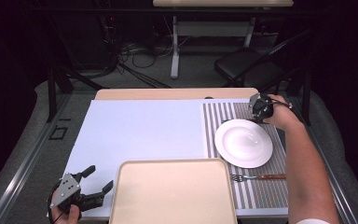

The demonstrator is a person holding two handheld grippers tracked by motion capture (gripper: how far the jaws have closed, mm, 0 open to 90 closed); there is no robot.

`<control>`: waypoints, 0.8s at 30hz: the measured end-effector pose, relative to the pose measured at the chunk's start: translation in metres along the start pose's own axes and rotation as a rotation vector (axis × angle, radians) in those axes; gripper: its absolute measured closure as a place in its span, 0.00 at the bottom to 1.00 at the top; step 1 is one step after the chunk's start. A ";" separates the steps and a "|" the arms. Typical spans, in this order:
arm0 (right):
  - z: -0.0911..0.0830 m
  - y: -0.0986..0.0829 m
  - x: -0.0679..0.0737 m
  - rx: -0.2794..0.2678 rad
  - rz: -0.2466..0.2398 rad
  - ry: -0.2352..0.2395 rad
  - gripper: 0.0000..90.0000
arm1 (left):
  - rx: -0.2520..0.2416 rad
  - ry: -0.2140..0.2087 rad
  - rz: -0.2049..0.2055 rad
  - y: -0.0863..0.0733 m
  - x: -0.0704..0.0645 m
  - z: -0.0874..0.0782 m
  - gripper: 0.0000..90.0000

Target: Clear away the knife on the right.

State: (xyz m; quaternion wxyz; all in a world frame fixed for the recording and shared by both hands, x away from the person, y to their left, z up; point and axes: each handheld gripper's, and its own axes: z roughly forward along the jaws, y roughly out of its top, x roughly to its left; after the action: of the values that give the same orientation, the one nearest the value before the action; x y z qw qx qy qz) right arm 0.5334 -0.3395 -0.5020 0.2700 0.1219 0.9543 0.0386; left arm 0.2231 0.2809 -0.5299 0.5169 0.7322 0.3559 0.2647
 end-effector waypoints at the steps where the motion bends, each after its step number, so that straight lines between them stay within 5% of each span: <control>1: 0.000 0.000 -0.001 -0.002 -0.011 0.000 0.60 | 0.000 -0.001 0.001 0.000 0.000 0.000 0.17; 7: 0.003 -0.002 0.000 0.006 -0.076 0.032 0.59 | 0.004 0.001 -0.001 0.000 0.000 0.001 0.17; 24: 0.014 -0.001 0.006 0.055 -0.118 0.076 0.61 | 0.009 -0.002 0.002 -0.001 0.000 0.002 0.17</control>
State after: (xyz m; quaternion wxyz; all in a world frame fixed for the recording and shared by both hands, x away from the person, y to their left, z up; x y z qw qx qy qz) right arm 0.5355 -0.3386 -0.5173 0.2317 0.0710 0.9702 0.0011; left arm 0.2248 0.2799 -0.5312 0.5137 0.7353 0.3557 0.2627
